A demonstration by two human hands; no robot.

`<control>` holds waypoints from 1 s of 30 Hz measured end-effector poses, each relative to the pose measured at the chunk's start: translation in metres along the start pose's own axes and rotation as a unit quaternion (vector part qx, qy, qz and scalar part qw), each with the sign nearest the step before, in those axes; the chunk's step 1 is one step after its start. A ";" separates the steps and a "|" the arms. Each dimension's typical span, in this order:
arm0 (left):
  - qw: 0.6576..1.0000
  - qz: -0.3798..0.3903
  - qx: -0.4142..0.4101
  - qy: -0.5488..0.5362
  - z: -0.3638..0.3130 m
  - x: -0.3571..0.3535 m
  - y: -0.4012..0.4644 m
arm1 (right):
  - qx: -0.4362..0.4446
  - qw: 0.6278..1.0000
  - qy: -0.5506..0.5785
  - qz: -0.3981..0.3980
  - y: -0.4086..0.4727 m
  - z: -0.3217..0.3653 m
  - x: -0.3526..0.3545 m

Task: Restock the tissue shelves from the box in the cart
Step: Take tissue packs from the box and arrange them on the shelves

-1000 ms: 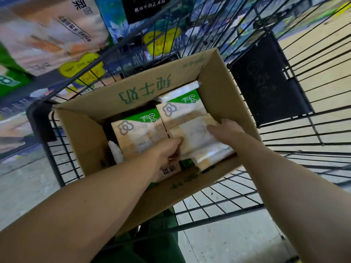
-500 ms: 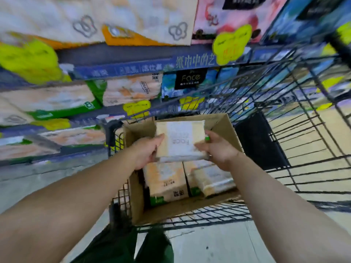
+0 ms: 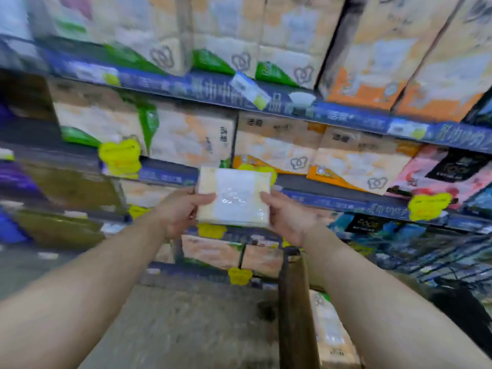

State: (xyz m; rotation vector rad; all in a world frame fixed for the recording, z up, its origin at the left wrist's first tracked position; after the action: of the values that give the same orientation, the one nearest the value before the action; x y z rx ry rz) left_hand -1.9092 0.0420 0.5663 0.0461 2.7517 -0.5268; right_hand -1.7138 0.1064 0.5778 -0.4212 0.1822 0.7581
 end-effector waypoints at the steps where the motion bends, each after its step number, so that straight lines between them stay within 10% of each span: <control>1: 1.000 -0.006 -0.015 0.003 -0.012 0.030 -0.019 | 0.002 1.000 -0.009 0.012 0.018 0.001 -0.034; 14: 0.942 -0.267 -0.203 -0.021 -0.166 0.398 -0.311 | 0.026 0.954 -0.097 0.281 0.235 0.032 -0.498; 30: 0.902 -0.320 -0.286 0.049 -0.384 0.574 -0.250 | 0.167 0.918 -0.218 0.286 0.466 0.187 -0.615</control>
State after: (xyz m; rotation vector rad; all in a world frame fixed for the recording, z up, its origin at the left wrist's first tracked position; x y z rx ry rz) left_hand -2.5967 -0.0692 0.7992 -1.0189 2.8593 0.1721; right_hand -2.4777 0.1041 0.7951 0.1485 0.0076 1.3509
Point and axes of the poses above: each hand's wrist, its own y-axis towards the middle knuckle, its own x-axis out of the back of the hand, z = x × y, the point moved 6 cm from there along y, towards the middle knuckle, and after that the axes turned 14 degrees about z, right-handed, at the moved point
